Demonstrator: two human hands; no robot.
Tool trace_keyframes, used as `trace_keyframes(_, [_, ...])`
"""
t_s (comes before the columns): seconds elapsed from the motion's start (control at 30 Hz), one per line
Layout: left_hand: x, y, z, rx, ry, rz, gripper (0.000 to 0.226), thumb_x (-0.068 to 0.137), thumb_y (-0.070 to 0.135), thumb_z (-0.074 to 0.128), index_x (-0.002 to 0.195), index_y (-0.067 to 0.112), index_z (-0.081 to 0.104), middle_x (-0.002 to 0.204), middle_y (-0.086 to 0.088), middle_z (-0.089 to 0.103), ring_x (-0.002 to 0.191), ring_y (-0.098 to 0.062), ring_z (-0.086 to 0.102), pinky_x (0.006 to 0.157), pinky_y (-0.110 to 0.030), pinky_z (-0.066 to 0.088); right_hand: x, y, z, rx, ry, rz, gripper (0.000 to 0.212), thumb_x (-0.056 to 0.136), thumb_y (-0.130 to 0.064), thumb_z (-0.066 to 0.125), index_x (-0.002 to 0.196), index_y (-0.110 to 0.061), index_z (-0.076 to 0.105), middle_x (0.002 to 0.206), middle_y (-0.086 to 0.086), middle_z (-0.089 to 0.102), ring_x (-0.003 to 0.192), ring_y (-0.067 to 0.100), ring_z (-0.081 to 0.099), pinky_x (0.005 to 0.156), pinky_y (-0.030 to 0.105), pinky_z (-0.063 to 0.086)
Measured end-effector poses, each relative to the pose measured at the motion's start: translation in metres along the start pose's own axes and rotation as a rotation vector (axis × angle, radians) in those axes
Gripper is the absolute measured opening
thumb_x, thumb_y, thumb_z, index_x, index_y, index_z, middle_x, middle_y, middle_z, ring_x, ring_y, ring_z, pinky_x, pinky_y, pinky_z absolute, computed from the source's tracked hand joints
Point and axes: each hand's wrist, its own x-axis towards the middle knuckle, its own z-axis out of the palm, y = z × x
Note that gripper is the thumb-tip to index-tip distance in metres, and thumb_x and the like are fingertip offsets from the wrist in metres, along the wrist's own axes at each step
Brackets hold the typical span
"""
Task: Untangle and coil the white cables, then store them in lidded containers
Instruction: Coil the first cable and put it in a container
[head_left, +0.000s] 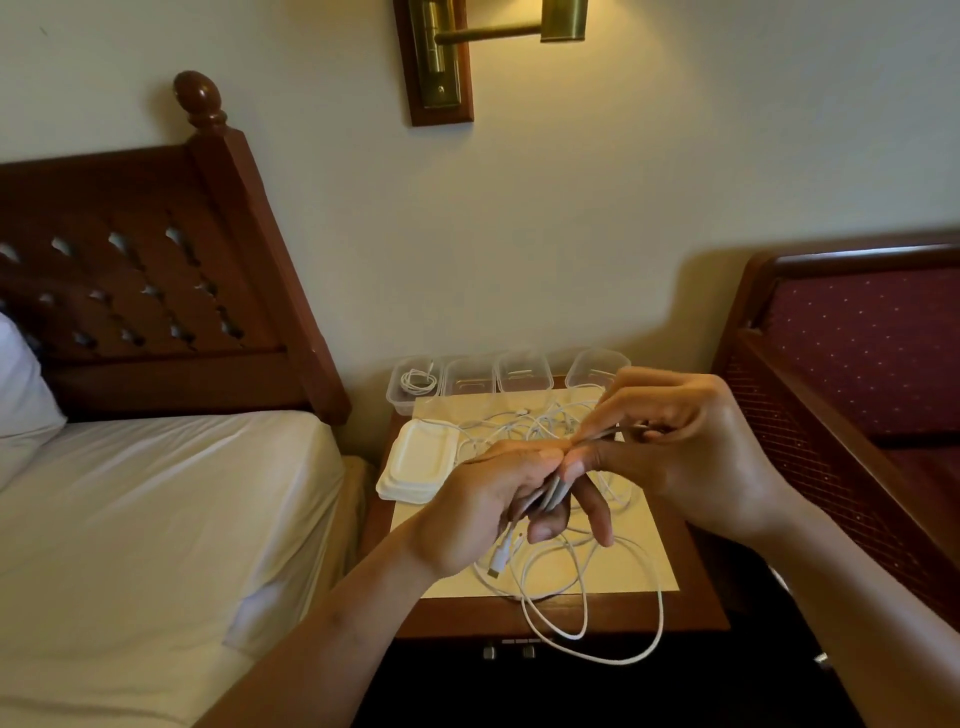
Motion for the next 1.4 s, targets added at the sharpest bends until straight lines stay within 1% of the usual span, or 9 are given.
trace_keyframes(0.13, [-0.001, -0.001, 0.002, -0.075, -0.016, -0.024, 0.036, 0.109, 0.015, 0.033, 0.116, -0.014, 0.053, 0.095, -0.022, 0.07, 0.062, -0.026, 0.038, 0.065, -0.03, 0.038, 0.002, 0.018, -0.002, 0.175, -0.007, 0.033, 0.014, 0.077, -0.021, 0.085, 0.085, -0.01, 0.082, 0.084, 0.002, 0.061, 0.066, 0.019, 0.056, 0.057, 0.021, 0.045])
trace_keyframes(0.33, [-0.003, -0.003, 0.011, -0.164, 0.05, 0.045, 0.032, 0.108, 0.017, 0.042, 0.122, -0.005, 0.062, 0.079, -0.016, 0.064, 0.062, -0.022, 0.043, 0.062, -0.024, 0.042, 0.0, 0.033, 0.006, 0.376, 0.061, 0.037, 0.016, 0.092, -0.016, 0.071, 0.097, -0.004, 0.08, 0.091, 0.009, 0.068, 0.072, 0.022, 0.062, 0.057, 0.03, 0.05])
trace_keyframes(0.5, [-0.005, -0.001, 0.02, -0.334, 0.096, 0.117, 0.028, 0.106, 0.013, 0.045, 0.12, -0.004, 0.062, 0.079, -0.014, 0.063, 0.063, -0.02, 0.057, 0.066, -0.03, 0.049, -0.014, 0.037, 0.032, 0.423, 0.143, 0.16, 0.021, 0.103, -0.026, 0.06, 0.097, -0.012, 0.075, 0.082, 0.015, 0.068, 0.065, 0.053, 0.058, 0.051, 0.066, 0.049])
trace_keyframes(0.63, [-0.002, 0.001, 0.022, -0.405, 0.116, 0.152, 0.027, 0.105, 0.008, 0.045, 0.119, -0.002, 0.066, 0.083, -0.015, 0.066, 0.067, -0.024, 0.065, 0.07, -0.032, 0.055, -0.025, 0.035, 0.049, 0.327, 0.108, 0.229, 0.022, 0.107, -0.007, 0.05, 0.107, -0.014, 0.071, 0.073, -0.002, 0.072, 0.07, 0.013, 0.072, 0.071, 0.043, 0.058])
trace_keyframes(0.77, [0.003, 0.005, 0.022, -0.44, 0.149, 0.227, 0.028, 0.105, 0.008, 0.044, 0.118, -0.003, 0.065, 0.085, -0.017, 0.068, 0.072, -0.029, 0.069, 0.073, -0.034, 0.058, -0.028, 0.03, 0.053, 0.242, 0.031, 0.196, 0.032, 0.104, 0.001, 0.051, 0.125, -0.015, 0.068, 0.087, 0.008, 0.073, 0.095, 0.027, 0.073, 0.084, 0.049, 0.06])
trace_keyframes(0.9, [0.012, 0.018, 0.022, -0.514, 0.219, 0.33, 0.027, 0.102, 0.009, 0.047, 0.119, -0.005, 0.063, 0.085, -0.016, 0.066, 0.076, -0.031, 0.071, 0.075, -0.037, 0.059, -0.025, 0.031, 0.051, -0.07, -0.063, 0.155, 0.021, 0.097, -0.004, 0.049, 0.093, -0.02, 0.061, 0.077, -0.008, 0.059, 0.071, 0.019, 0.059, 0.062, 0.049, 0.051])
trace_keyframes(1.1, [0.025, 0.028, 0.016, -0.282, 0.373, 0.375, 0.025, 0.103, 0.008, 0.046, 0.122, -0.006, 0.055, 0.081, -0.013, 0.061, 0.078, -0.035, 0.071, 0.077, -0.037, 0.057, -0.013, 0.011, 0.039, -0.53, -0.116, -0.054, 0.022, 0.103, -0.03, 0.041, 0.102, -0.02, 0.061, 0.081, -0.001, 0.058, 0.059, 0.026, 0.052, 0.05, 0.042, 0.048])
trace_keyframes(1.23, [0.031, 0.029, 0.004, -0.108, 0.404, 0.403, 0.021, 0.107, 0.005, 0.043, 0.121, -0.005, 0.056, 0.081, -0.015, 0.059, 0.085, -0.04, 0.071, 0.092, -0.052, 0.057, -0.006, 0.011, 0.034, -0.322, -0.152, 0.041, 0.013, 0.104, -0.019, 0.057, 0.108, -0.03, 0.061, 0.076, -0.028, 0.054, 0.059, 0.01, 0.051, 0.053, 0.029, 0.042])
trace_keyframes(1.4, [0.044, 0.015, -0.009, 0.131, 0.531, 0.34, 0.018, 0.109, 0.005, 0.043, 0.117, -0.001, 0.058, 0.081, -0.011, 0.065, 0.089, -0.041, 0.073, 0.098, -0.051, 0.056, -0.008, 0.022, 0.042, -0.263, -0.309, 0.138, 0.02, 0.103, -0.006, 0.052, 0.113, -0.017, 0.066, 0.075, -0.012, 0.06, 0.072, 0.014, 0.062, 0.071, 0.044, 0.055])
